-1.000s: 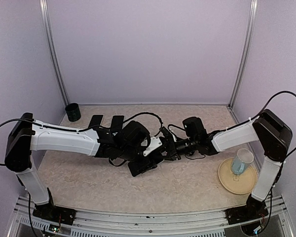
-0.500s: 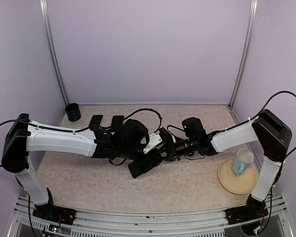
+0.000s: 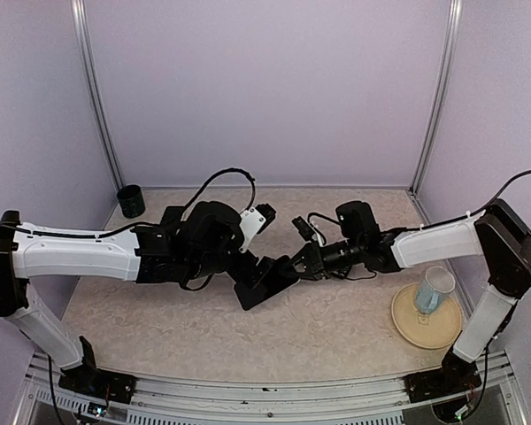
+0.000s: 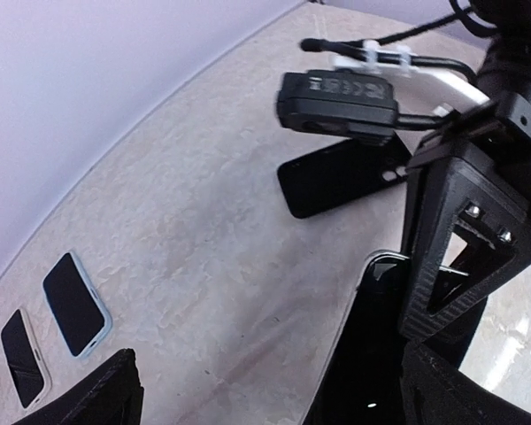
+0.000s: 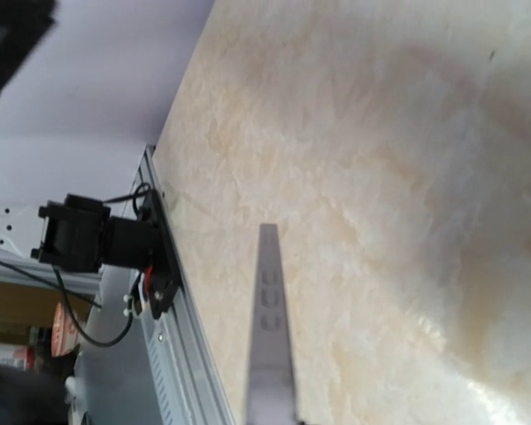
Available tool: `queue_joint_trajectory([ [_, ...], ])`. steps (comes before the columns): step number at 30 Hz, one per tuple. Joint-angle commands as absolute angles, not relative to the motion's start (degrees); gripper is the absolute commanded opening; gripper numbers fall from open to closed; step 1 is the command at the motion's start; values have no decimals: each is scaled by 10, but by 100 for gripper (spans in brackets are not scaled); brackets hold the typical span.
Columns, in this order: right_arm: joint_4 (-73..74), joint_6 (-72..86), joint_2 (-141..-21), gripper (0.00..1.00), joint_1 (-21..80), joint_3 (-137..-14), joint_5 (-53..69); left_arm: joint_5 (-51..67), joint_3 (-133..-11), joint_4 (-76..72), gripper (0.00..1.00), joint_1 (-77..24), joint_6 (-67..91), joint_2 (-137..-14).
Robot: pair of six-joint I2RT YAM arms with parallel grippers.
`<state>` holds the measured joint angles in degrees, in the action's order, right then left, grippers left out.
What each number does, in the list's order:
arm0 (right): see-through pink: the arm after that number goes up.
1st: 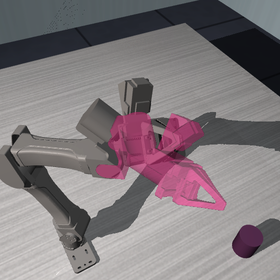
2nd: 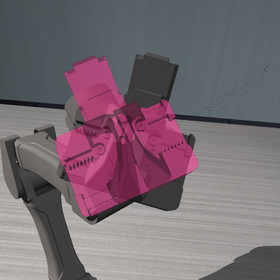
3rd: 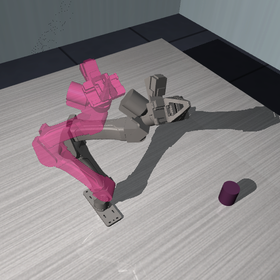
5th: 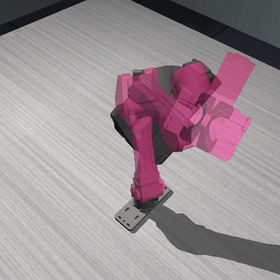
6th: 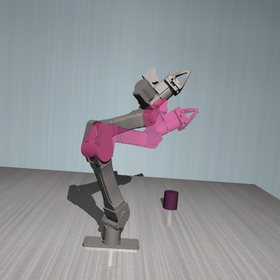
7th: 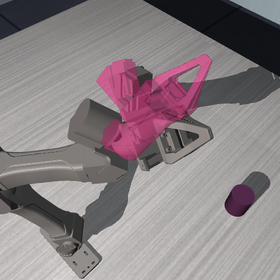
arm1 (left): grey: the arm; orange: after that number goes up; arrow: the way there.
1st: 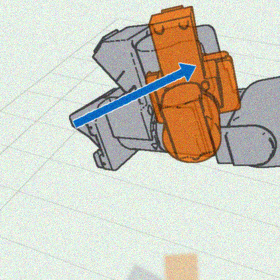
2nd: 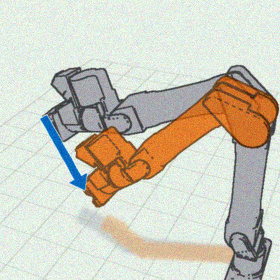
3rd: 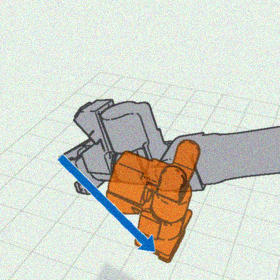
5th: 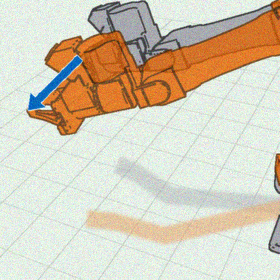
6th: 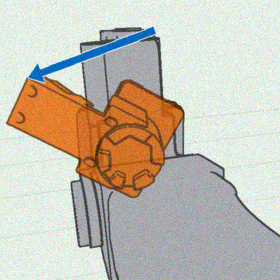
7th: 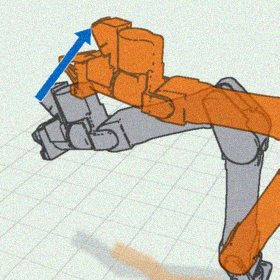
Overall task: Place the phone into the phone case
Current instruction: Pass from the left arm to the right
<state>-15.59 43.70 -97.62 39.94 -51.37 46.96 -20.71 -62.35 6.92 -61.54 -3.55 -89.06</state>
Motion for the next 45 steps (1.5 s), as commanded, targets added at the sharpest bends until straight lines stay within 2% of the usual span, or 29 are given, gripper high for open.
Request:
queue_joint_trajectory([
  [1,-147,413,-929,0,380,-503,465,-271,-623,54,99,-614,29,-855],
  [5,-130,389,-900,0,370,-497,452,-294,-618,52,99,-607,72,-846],
  [7,-123,372,-879,0,366,-492,444,-259,-614,50,99,-600,87,-842],
  [10,-107,350,-854,0,356,-483,435,-141,-589,27,99,-578,96,-823],
  [25,-180,301,-737,0,338,-420,424,22,-497,-116,99,-528,234,-760],
  [45,-304,318,-692,0,338,-379,460,112,-441,-249,99,-525,330,-788],
])
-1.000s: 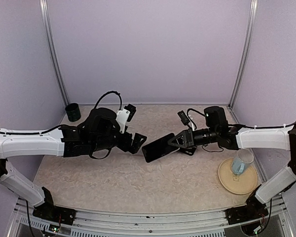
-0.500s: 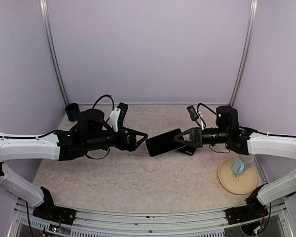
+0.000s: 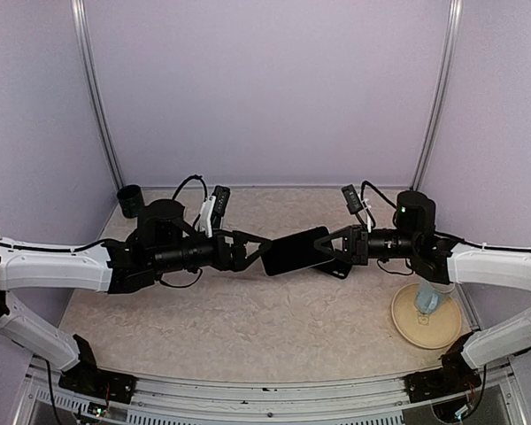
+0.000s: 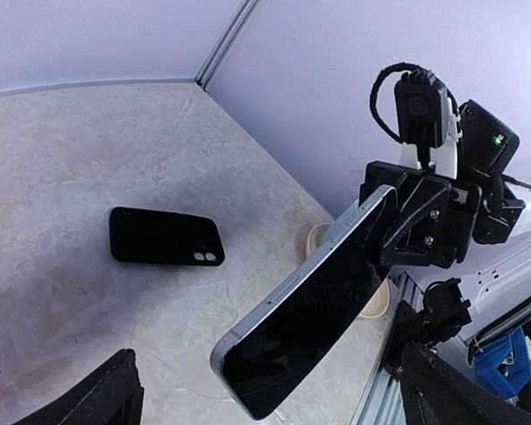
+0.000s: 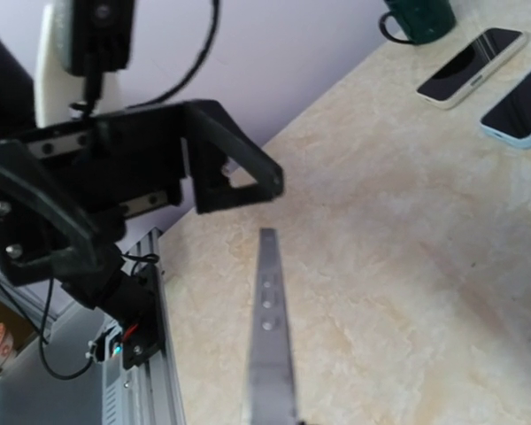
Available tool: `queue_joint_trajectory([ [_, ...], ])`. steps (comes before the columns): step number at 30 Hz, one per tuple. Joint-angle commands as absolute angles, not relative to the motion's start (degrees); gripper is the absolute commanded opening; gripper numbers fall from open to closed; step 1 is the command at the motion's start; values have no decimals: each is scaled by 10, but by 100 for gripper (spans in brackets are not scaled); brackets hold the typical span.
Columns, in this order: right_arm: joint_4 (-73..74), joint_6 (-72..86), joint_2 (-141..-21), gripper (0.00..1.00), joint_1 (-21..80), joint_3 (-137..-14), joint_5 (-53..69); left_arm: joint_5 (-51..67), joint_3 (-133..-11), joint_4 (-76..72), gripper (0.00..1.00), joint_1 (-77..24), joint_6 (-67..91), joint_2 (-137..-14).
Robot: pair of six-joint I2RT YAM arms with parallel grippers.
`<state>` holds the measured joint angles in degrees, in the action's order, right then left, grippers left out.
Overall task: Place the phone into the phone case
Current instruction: Pass from the left arm to the right
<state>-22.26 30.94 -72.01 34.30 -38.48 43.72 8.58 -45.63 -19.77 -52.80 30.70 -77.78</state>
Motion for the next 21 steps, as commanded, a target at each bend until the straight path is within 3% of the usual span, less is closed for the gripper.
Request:
queue_joint_trajectory([
  [1,-311,321,-691,0,338,-378,462,114,-437,-261,99,-525,334,-789],
  [8,-390,361,-696,0,338,-362,480,144,-432,-310,99,-526,351,-814],
  [21,-487,414,-739,0,341,-355,500,213,-425,-436,90,-533,390,-870],
])
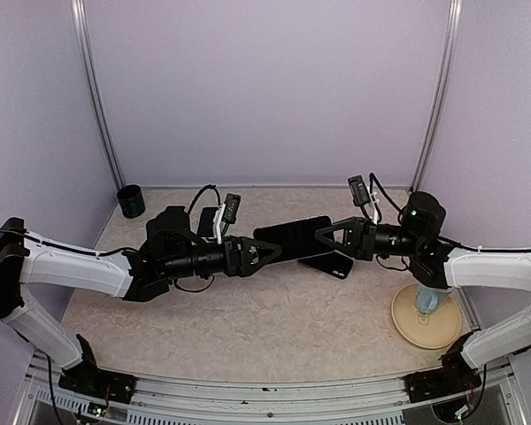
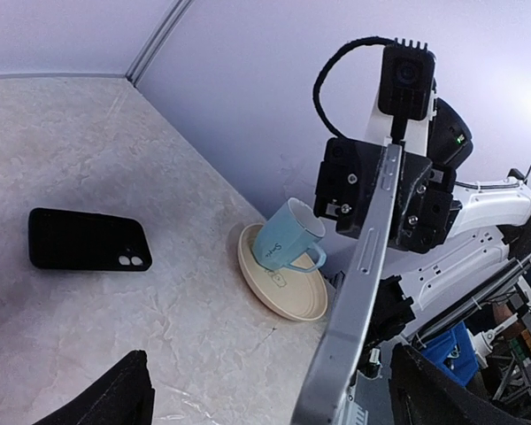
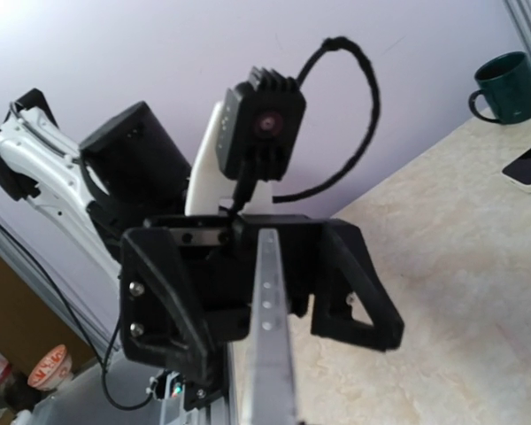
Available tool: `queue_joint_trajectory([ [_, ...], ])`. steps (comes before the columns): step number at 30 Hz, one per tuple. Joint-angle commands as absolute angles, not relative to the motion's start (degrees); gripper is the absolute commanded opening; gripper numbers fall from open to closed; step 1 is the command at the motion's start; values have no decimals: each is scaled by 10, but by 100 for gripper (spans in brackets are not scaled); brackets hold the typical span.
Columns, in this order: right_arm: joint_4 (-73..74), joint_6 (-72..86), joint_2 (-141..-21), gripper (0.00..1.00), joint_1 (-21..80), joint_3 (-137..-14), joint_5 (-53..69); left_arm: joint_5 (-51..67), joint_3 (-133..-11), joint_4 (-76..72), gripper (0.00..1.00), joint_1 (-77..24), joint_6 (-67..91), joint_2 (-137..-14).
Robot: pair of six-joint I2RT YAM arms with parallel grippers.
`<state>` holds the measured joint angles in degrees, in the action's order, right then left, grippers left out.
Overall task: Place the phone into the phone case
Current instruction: Pass from the left arm to the right, then pass from the right arm to the left
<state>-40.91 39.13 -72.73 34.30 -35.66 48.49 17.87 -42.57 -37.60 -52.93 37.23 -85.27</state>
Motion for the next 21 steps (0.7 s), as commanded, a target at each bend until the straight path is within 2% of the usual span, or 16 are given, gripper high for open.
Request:
queue_joint_trajectory([
  [1,-492,416,-743,0,342,-354,502,214,-425,-444,89,-533,394,-875],
  [6,-512,422,-756,0,346,-350,503,238,-431,-475,79,-534,401,-891],
  [17,-528,431,-780,0,346,-345,506,260,-435,-501,71,-539,395,-907],
  [21,-534,433,-785,0,346,-339,506,266,-433,-511,65,-540,394,-909],
])
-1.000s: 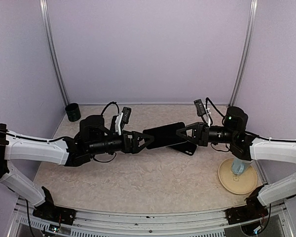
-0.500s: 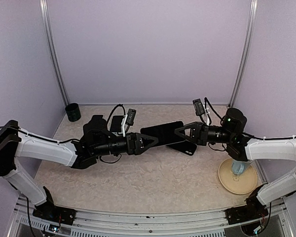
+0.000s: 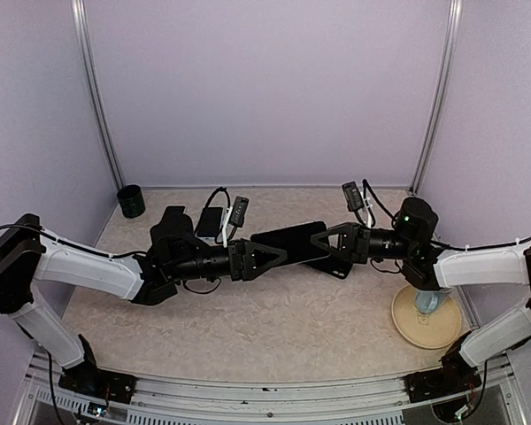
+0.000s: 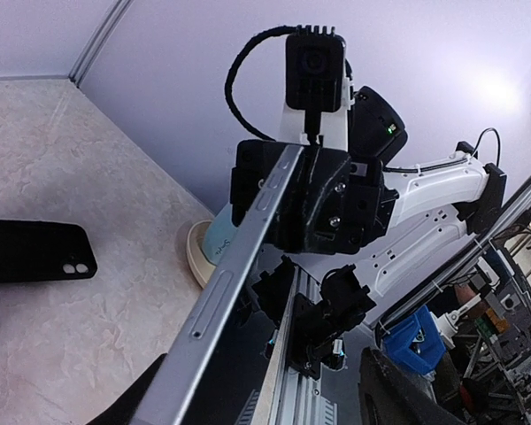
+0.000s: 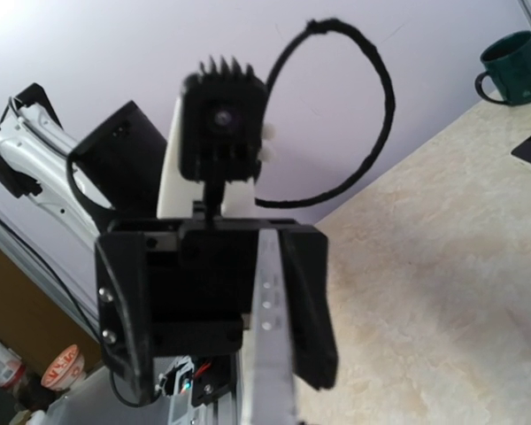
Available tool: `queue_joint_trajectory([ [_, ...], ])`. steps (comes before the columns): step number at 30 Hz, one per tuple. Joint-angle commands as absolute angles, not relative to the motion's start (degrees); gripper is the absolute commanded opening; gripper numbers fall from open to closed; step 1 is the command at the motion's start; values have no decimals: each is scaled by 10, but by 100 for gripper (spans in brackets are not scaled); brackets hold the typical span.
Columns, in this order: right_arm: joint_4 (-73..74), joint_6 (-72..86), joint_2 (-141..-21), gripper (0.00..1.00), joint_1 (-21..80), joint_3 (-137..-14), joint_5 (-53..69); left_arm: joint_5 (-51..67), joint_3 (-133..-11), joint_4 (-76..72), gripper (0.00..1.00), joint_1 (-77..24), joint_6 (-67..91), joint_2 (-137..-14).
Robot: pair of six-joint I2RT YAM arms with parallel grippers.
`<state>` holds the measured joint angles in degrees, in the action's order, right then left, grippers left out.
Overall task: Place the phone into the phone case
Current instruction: Pass from the right arm to the left
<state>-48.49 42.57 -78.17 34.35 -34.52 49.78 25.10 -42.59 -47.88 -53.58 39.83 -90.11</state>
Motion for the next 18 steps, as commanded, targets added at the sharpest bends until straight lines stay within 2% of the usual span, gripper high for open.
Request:
queue_joint_trajectory([
  [1,-534,433,-787,0,346,-338,507,271,-433,-513,63,-540,394,-909],
  [6,-536,432,-791,0,346,-337,510,282,-433,-520,55,-541,393,-910],
  [18,-523,426,-789,0,346,-337,506,291,-425,-536,19,-543,396,-908],
])
